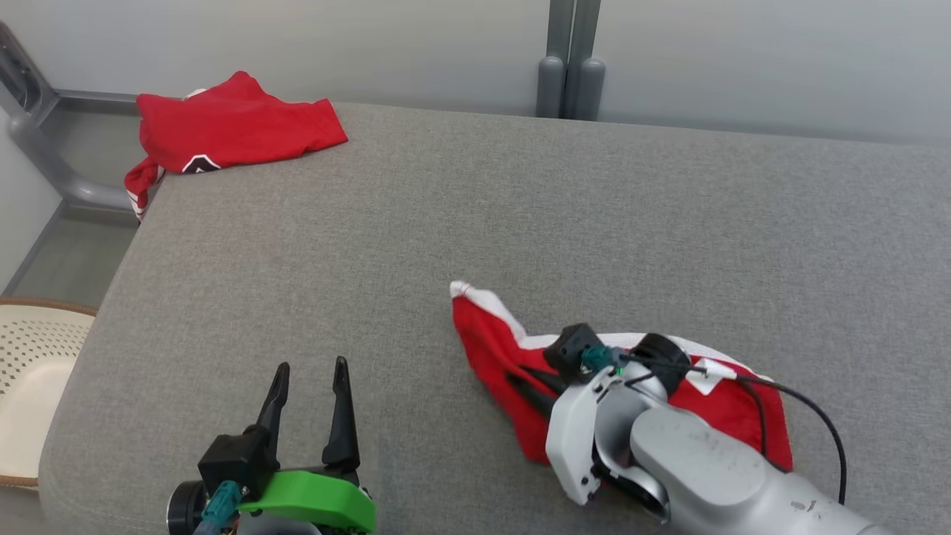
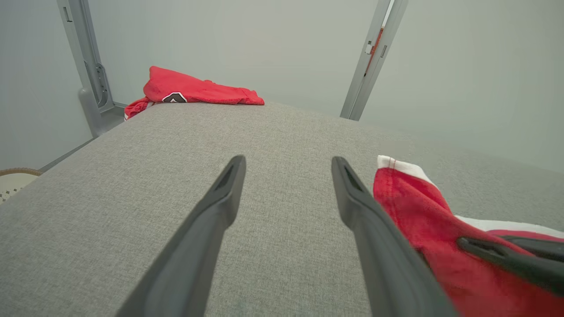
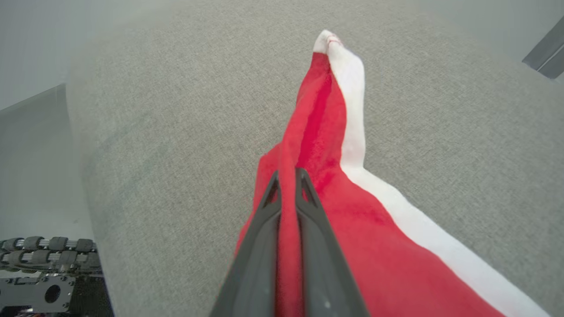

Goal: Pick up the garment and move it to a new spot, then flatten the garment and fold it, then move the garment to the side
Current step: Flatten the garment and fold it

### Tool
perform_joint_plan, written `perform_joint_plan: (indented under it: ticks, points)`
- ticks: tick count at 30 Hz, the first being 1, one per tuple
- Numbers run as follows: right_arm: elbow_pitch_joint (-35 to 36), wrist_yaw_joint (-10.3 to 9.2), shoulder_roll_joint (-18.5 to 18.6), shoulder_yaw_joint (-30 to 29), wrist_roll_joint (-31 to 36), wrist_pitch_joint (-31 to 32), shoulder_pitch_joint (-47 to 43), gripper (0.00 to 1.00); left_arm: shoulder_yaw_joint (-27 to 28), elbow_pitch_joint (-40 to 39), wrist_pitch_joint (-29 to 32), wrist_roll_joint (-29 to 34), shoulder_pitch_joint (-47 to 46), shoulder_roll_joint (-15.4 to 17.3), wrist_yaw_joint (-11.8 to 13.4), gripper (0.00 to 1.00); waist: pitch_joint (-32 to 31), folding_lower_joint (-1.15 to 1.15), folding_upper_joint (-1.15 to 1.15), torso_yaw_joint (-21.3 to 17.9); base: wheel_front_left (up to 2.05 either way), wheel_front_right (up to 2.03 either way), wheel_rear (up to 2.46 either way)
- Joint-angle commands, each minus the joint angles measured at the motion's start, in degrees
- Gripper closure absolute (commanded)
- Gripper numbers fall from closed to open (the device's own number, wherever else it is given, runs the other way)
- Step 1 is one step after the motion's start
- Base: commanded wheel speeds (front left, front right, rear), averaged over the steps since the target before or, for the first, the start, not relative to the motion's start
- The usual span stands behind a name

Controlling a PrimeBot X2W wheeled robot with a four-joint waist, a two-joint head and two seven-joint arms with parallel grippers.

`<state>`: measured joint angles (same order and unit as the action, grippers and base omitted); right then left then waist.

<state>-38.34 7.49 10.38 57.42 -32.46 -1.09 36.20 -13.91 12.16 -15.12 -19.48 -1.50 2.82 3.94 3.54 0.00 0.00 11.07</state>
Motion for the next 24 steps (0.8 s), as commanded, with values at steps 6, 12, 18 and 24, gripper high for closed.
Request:
perform_joint_plan:
  ticks: [6,12,18,24]
  points:
    - [-0.5,0.01,0.3,5.1,-0.9,-2.4,-2.8,1.0,0.0,0.1,0.0,0.6,1.2,0.1,-0.4,0.0,-0.7,0.0,0.0,-0.8,0.0,0.0,0.0]
    - [-3.0,0.01,-0.9,4.7,-1.6,-6.4,-3.5,0.0,0.1,0.2,0.0,0.6,1.5,0.1,-0.3,0.0,-0.9,0.0,0.0,-1.5,0.0,0.0,0.0]
    - [-3.4,0.01,-0.8,1.8,-1.7,-11.1,-4.3,0.0,0.4,0.0,0.0,0.7,1.9,0.1,-0.2,0.0,-1.3,0.0,0.0,-2.7,0.0,0.0,0.0]
    - [-1.3,0.01,-0.2,-5.9,0.0,-13.6,-5.8,0.0,1.0,-0.1,0.0,1.6,1.7,0.1,-0.6,0.0,-2.2,0.0,0.0,-4.6,0.0,0.0,0.0]
